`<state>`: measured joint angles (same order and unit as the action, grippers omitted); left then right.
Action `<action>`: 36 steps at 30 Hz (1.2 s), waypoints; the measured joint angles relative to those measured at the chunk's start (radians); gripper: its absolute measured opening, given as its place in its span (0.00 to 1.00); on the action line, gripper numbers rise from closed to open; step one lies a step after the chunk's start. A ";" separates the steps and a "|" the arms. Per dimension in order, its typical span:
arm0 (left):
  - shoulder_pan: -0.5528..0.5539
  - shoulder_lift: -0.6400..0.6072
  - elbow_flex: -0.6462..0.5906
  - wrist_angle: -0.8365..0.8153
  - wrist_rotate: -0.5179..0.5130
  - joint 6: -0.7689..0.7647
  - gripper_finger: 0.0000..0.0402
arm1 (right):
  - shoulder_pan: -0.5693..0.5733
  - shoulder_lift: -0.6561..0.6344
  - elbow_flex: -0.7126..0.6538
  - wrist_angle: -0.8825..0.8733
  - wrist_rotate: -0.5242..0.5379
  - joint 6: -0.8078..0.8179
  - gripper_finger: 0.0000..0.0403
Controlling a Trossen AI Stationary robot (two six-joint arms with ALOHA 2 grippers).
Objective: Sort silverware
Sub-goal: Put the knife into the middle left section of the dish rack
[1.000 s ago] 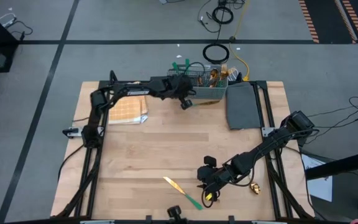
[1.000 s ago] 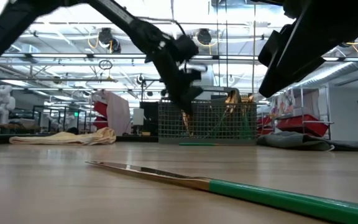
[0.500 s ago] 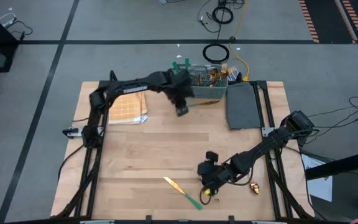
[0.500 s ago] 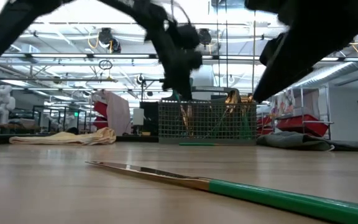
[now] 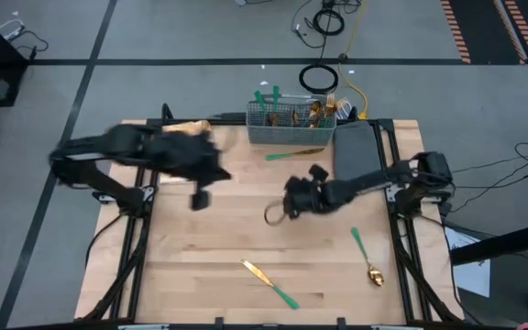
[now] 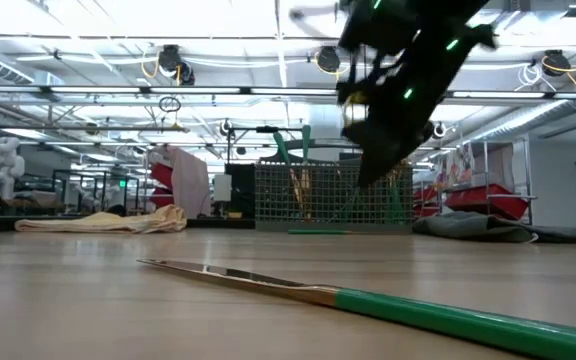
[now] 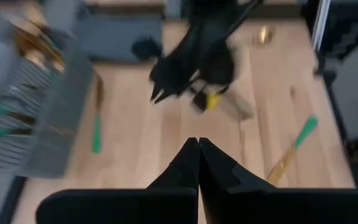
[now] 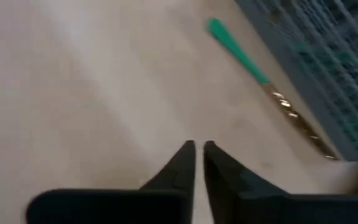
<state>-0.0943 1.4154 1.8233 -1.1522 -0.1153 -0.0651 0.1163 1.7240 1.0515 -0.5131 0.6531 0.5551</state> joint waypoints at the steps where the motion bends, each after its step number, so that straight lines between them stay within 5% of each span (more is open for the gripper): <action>1: -0.035 -0.037 0.000 0.003 -0.046 -0.025 0.00 | -0.034 0.006 0.000 0.001 -0.003 -0.019 0.03; 8: -0.252 -0.242 0.000 0.014 -0.350 -0.145 0.00 | -0.197 0.013 0.000 0.050 0.000 -0.147 0.00; 12: -0.310 -0.290 0.000 0.002 -0.441 -0.174 0.00 | -0.271 0.013 0.000 0.086 -0.056 -0.202 0.00; 26: -0.327 -0.282 -0.001 -0.129 -0.500 -0.191 0.01 | -0.457 0.013 0.000 0.058 -0.310 -0.220 0.00; 36: -0.327 -0.283 -0.001 -0.163 -0.544 -0.191 0.02 | -0.503 0.013 0.000 -0.038 -0.342 -0.129 0.00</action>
<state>-0.4213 1.1320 1.8221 -1.3148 -0.6595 -0.2565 -0.3867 1.7374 1.0515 -0.5510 0.3107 0.4263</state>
